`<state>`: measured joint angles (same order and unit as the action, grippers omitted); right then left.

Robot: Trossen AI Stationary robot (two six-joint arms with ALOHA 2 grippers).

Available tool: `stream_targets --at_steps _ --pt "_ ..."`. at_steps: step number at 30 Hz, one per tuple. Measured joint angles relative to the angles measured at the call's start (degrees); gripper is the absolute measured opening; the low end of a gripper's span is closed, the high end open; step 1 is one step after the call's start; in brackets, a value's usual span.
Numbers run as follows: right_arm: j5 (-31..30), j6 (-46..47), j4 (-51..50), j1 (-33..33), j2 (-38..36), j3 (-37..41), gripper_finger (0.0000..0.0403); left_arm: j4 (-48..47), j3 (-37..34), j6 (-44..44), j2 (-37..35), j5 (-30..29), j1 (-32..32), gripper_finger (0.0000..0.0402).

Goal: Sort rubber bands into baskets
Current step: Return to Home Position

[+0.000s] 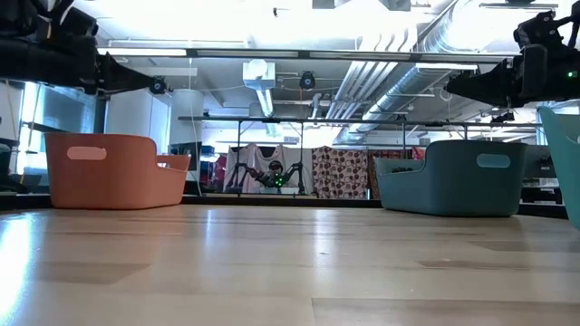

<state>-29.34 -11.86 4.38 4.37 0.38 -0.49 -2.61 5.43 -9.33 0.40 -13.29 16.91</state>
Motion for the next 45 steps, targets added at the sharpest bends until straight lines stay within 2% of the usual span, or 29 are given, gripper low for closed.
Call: stream_targets --at_steps 13,45 --pt "0.04 -0.20 0.00 -0.01 0.00 0.00 0.0000 -0.15 0.00 3.12 0.00 -0.39 0.00 0.0000" --pt "0.22 -0.20 0.00 -0.01 0.00 0.00 0.0000 -0.17 0.00 3.14 0.00 -0.38 -0.05 0.0000"
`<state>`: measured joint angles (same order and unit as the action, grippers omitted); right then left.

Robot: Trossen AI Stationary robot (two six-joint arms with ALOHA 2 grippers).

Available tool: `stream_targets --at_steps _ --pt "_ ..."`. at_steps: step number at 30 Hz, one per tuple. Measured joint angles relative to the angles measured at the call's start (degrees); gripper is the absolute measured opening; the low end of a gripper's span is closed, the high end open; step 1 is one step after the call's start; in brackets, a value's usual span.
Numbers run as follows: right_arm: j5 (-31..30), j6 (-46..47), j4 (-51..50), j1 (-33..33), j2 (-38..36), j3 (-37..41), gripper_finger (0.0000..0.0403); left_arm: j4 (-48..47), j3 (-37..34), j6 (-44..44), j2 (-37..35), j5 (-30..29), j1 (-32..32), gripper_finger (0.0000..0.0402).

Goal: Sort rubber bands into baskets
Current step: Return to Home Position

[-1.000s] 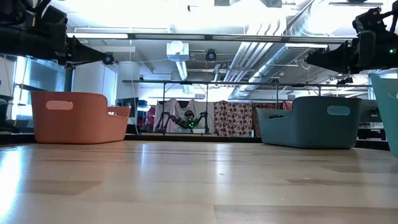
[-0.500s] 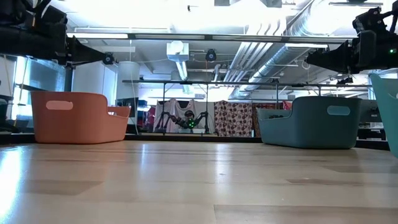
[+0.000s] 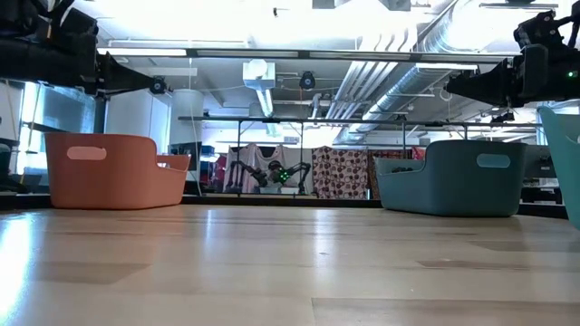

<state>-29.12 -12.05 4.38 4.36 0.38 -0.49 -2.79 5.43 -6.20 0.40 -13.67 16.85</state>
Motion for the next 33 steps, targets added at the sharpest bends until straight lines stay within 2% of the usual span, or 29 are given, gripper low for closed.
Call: stream_targets --at_steps 33 --pt "-0.14 0.00 0.02 0.02 0.02 0.00 0.0000 0.02 0.00 0.00 0.00 0.00 -1.28 0.0000"
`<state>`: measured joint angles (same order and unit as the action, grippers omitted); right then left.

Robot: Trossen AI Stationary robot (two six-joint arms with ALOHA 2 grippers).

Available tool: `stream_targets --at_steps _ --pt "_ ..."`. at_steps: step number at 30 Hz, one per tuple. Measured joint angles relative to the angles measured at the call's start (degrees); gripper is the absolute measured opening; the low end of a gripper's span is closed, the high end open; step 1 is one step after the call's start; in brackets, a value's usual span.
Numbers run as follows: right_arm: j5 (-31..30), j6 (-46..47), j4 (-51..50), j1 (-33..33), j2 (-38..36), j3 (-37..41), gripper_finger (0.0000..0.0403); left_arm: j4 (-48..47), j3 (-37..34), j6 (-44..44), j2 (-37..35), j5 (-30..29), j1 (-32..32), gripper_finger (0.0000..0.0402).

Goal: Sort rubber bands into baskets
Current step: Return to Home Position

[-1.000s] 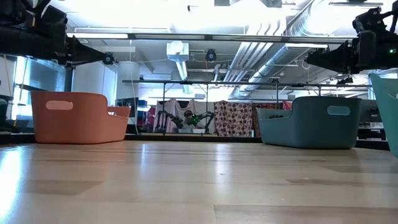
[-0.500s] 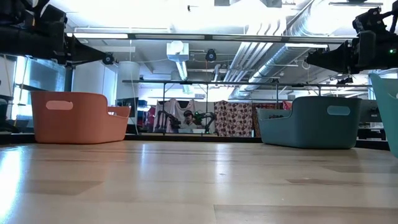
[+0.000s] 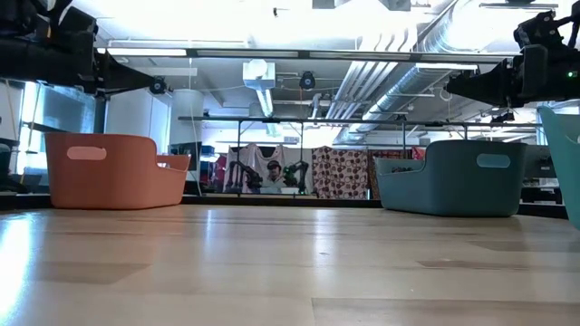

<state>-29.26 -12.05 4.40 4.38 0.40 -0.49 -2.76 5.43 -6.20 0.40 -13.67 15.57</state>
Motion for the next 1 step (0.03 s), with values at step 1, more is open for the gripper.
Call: stream_targets --at_steps 1 --pt "0.02 0.00 -0.01 -0.01 -0.02 0.00 0.0000 0.00 0.00 0.00 0.00 0.02 0.00 0.0000"
